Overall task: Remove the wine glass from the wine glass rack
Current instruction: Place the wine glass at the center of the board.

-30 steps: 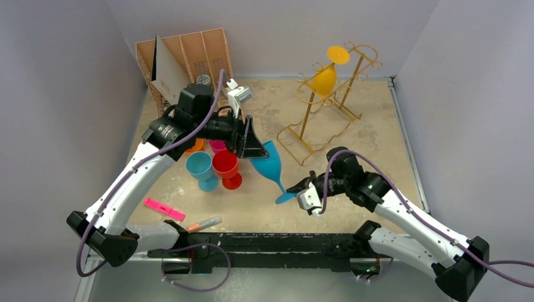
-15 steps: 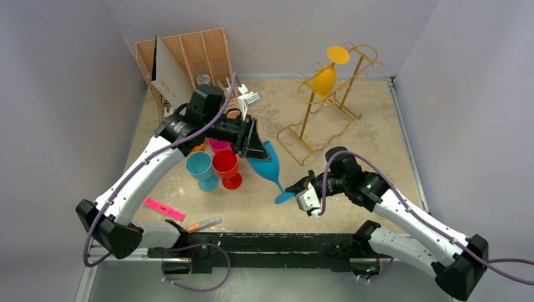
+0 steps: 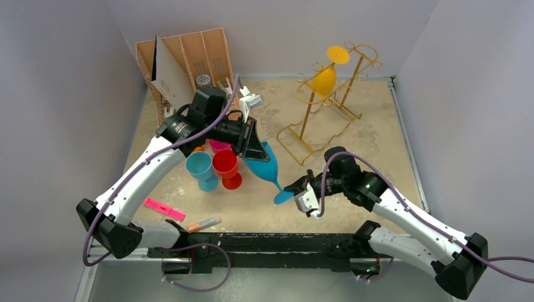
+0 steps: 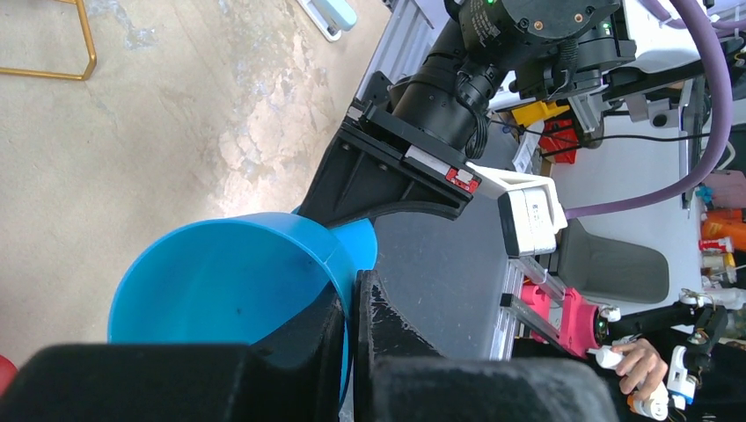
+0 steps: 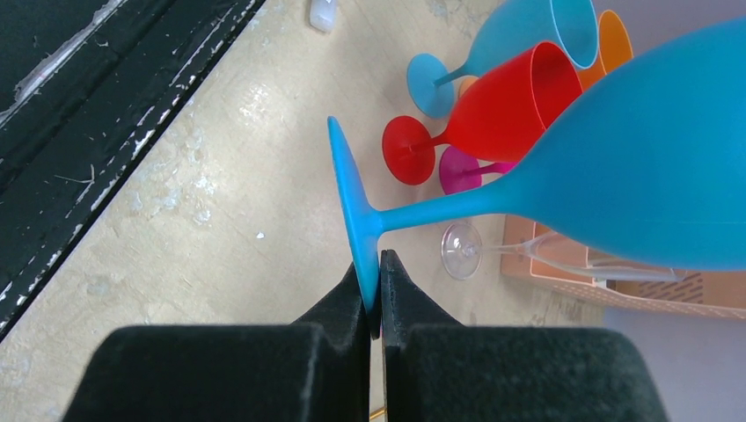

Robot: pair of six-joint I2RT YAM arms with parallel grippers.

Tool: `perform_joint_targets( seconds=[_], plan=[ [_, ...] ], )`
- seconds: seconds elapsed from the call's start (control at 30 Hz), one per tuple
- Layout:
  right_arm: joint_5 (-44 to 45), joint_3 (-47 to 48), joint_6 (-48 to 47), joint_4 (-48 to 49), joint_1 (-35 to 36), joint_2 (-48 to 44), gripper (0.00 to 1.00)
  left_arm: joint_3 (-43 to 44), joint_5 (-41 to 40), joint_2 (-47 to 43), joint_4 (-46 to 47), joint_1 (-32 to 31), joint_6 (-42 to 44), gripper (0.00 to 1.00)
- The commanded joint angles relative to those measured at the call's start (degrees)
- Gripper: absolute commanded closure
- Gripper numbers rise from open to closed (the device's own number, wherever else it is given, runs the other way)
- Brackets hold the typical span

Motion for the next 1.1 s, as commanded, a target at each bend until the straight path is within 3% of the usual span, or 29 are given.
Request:
perform_joint_targets(
  seconds=[0.0, 0.43, 0.6, 0.87, 1.07],
  plan=[
    [0.41, -0.22, 1.74, 1.95, 0.1, -0.37, 1.0, 0.97, 0.74, -1.72, 0.03, -0.94, 1.76, 1.0],
    [0.66, -1.0, 3.23, 3.8, 0.11, -2.21, 0.84, 1.67, -3.57, -1.29, 0.75, -1.64, 1.9, 1.0],
    [0.87, -0.91, 2.21, 2.78, 0.11, -2.49, 0.69, 2.28, -3.14, -0.44, 0.7, -1.7, 2.02, 1.0],
    [4.02, -2.43, 5.78, 3.83, 0.16, -5.12, 0.62, 2.3, -4.82, -0.18, 0.5, -1.64, 1.61, 1.0],
    [5.38, -1.95, 9.31, 1.84, 0.17, -6.62, 0.63, 2.69, -6.57, -0.19, 2.54, -1.65, 0.02, 1.0]
  ],
)
